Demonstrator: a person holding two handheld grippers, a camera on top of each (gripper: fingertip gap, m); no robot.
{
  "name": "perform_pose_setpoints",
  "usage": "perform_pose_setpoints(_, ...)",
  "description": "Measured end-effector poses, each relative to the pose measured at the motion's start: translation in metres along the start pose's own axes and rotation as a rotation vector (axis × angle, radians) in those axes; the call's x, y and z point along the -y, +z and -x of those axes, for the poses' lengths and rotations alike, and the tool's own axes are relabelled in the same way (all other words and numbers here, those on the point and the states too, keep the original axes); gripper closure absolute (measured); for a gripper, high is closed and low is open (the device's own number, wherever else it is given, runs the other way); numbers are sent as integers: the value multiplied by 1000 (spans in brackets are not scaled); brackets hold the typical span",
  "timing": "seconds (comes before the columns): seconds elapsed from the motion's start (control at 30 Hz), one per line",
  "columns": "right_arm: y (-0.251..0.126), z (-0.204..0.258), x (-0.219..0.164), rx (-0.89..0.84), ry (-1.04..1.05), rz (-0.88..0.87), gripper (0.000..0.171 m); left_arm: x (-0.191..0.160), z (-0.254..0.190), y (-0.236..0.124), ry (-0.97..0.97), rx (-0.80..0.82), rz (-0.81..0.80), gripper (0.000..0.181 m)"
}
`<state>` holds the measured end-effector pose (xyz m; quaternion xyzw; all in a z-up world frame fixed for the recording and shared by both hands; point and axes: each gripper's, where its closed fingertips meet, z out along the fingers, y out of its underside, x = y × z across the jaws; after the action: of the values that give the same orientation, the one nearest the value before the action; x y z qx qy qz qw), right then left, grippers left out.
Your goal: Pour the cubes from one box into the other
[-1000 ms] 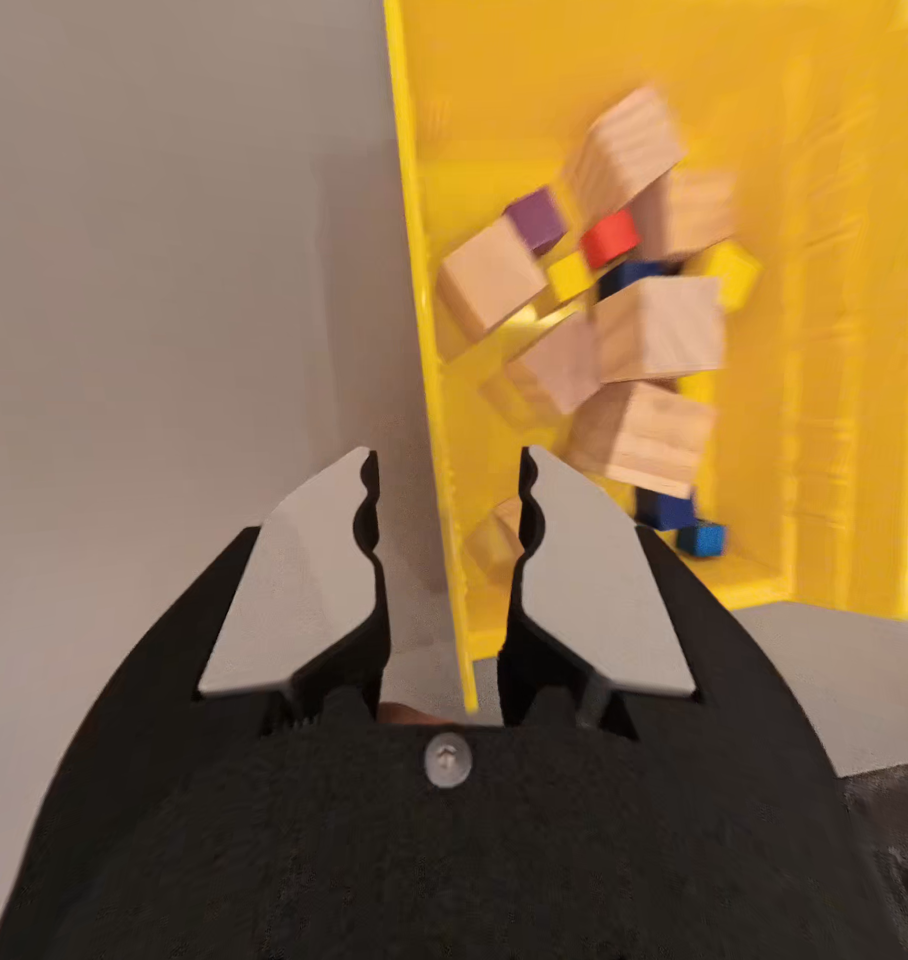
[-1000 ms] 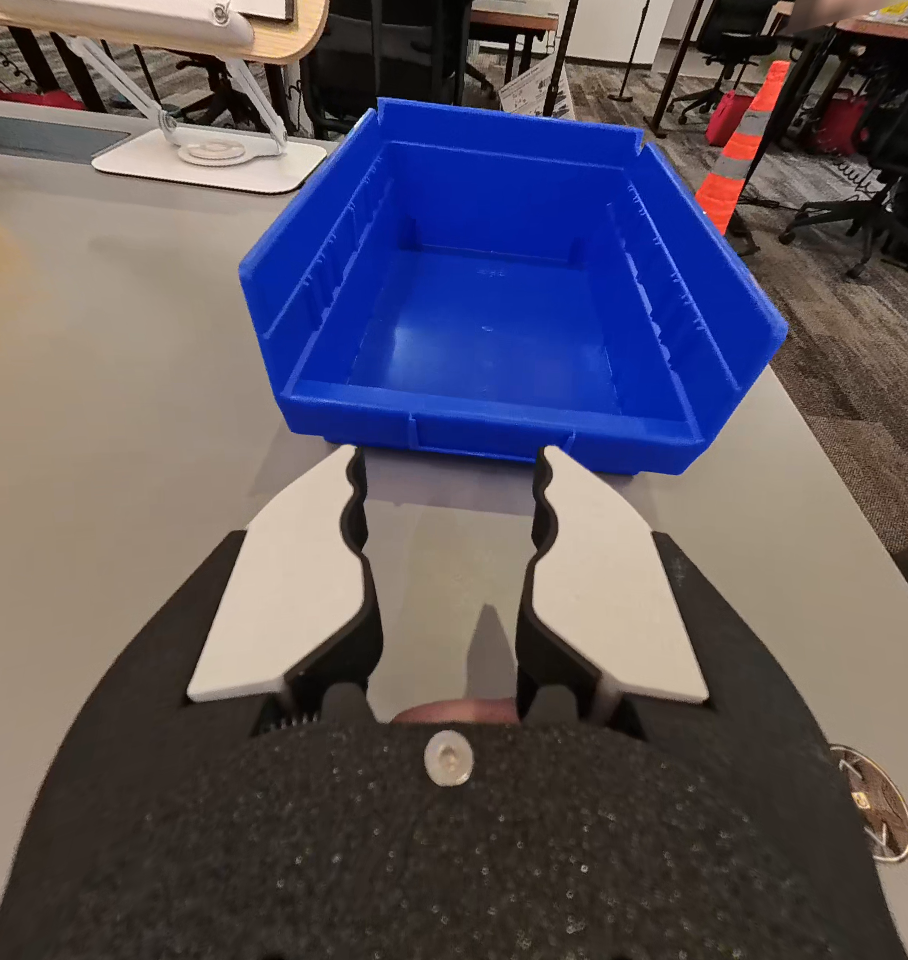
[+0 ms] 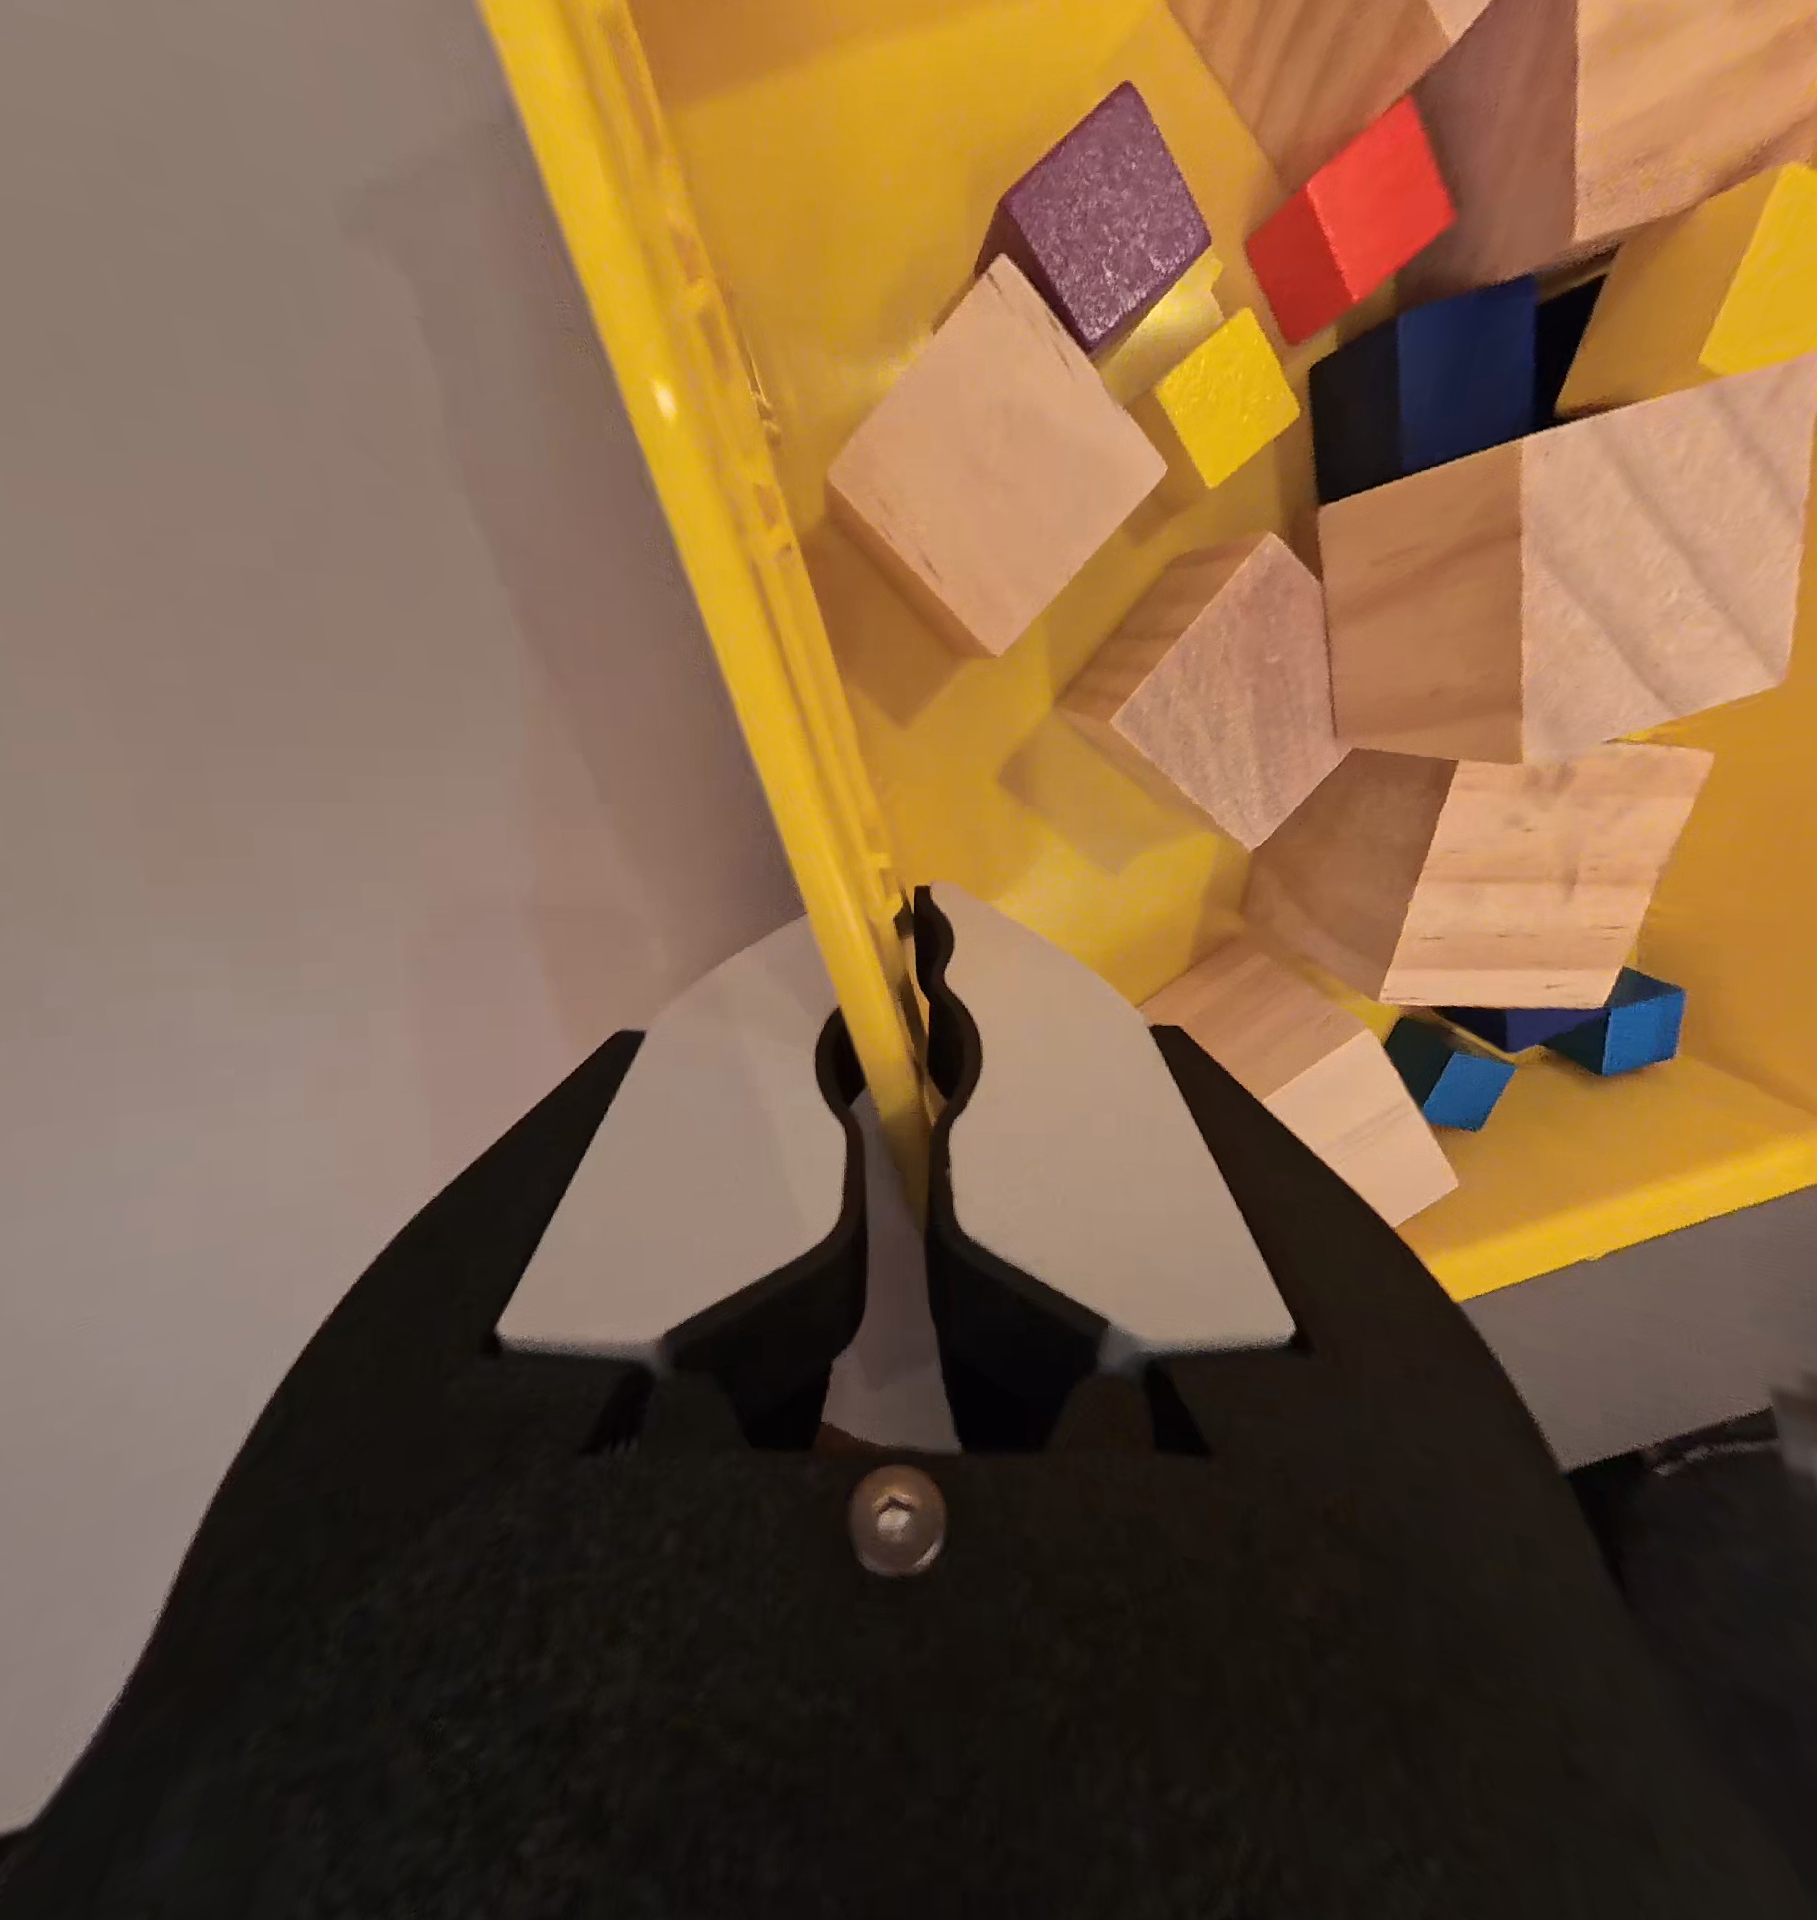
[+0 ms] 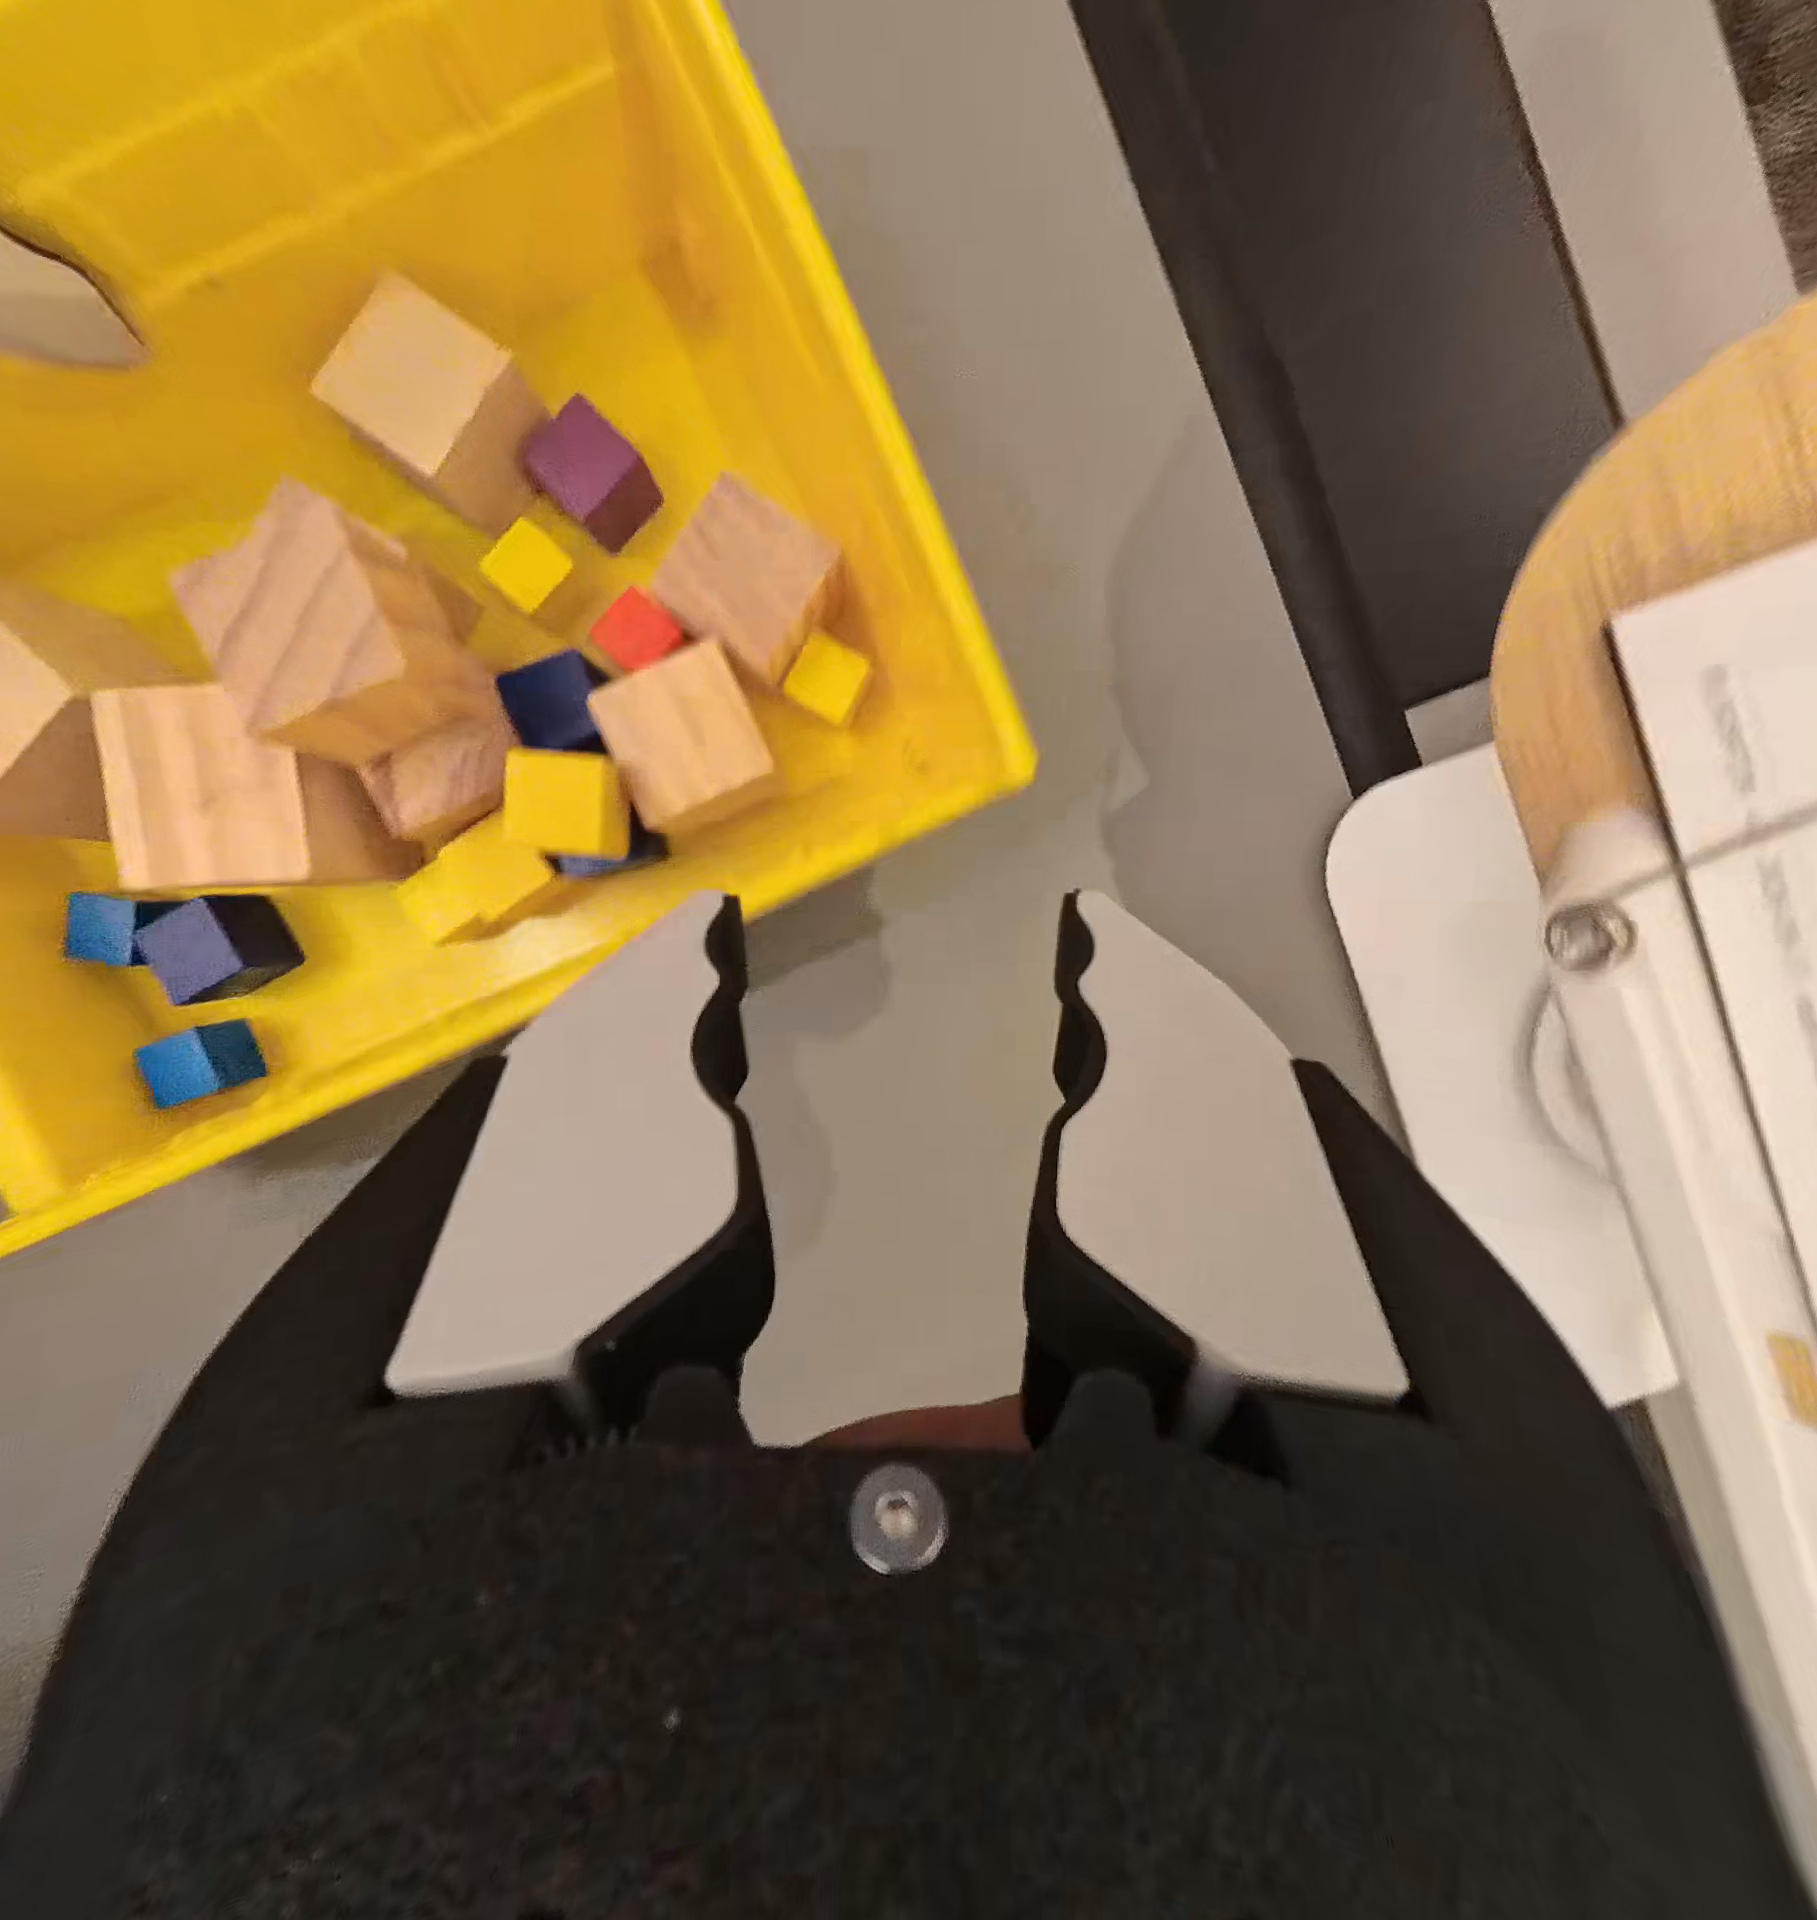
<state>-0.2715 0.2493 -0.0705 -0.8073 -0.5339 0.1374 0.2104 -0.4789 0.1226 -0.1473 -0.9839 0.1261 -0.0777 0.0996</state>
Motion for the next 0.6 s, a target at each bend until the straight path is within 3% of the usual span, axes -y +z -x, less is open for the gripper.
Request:
perform_pose_setpoints(0.1,11,-3,-1,17,-59,62,114,-4,-18,2,54,-60,-7,176)
perform_pose_setpoints(0.23,31,10,-39,90,-49,220,116,0,-33,5,84,-46,-8,177)
perform_pose_setpoints(0.37,34,4,-53,81,-55,302,141,2,-34,5,145,-13,16,176)
perform_pose_setpoints(0.43,37,19,-59,202,-45,361,168,3,-35,6,151,-17,23,176)
perform_pose_setpoints(0.6,24,19,-76,194,-158,532,169,4,-48,5,170,-50,12,177)
